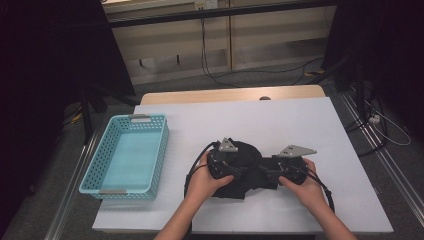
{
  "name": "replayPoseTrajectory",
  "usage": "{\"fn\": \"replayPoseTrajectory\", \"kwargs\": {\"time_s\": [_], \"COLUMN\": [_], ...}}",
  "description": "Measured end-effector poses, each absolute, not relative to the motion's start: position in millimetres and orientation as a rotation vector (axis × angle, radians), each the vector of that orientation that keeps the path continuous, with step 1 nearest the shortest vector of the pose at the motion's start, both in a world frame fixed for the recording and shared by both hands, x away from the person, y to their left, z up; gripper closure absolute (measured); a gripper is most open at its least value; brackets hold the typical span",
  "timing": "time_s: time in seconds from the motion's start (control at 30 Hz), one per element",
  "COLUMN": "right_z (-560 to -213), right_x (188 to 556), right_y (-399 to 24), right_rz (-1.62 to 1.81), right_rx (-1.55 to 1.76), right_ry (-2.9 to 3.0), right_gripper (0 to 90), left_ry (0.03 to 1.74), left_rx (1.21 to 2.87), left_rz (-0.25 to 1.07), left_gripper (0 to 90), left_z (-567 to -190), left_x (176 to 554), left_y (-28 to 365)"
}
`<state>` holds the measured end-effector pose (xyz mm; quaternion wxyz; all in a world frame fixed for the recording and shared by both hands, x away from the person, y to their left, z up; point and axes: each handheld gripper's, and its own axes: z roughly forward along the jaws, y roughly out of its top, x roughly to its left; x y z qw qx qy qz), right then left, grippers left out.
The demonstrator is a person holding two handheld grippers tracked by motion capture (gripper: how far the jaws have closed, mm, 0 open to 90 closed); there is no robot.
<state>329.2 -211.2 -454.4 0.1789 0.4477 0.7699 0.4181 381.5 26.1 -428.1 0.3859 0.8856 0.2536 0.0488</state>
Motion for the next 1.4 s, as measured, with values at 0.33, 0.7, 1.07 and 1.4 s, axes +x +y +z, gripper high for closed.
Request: {"fn": "replayPoseTrajectory", "kwargs": {"time_s": [0.33, 0.7, 1.07, 1.4], "right_z": [-459.8, -461.5, -450.7, -432.6], "right_x": [334.3, 338.5, 339.6, 336.6], "right_y": [-203.8, -188.4, -203.9, -240.2], "right_rz": [1.158, 1.129, 1.220, 1.239], "right_rx": [1.249, 1.172, 1.213, 1.259], "right_ry": [2.206, 2.274, 2.200, 2.088], "right_gripper": [52.2, 73.5, 88.0, 88.2], "left_ry": [0.678, 0.739, 0.793, 0.869], "left_rx": [2.298, 2.225, 2.111, 1.962], "left_rz": [0.133, 0.063, 0.047, 0.099], "left_gripper": [65.2, 75.8, 85.1, 85.7], "left_z": [-435.5, -424.1, -408.2, -386.6], "left_x": [383.6, 385.0, 390.1, 398.0], "left_y": [28.1, 41.1, 69.0, 110.5]}}
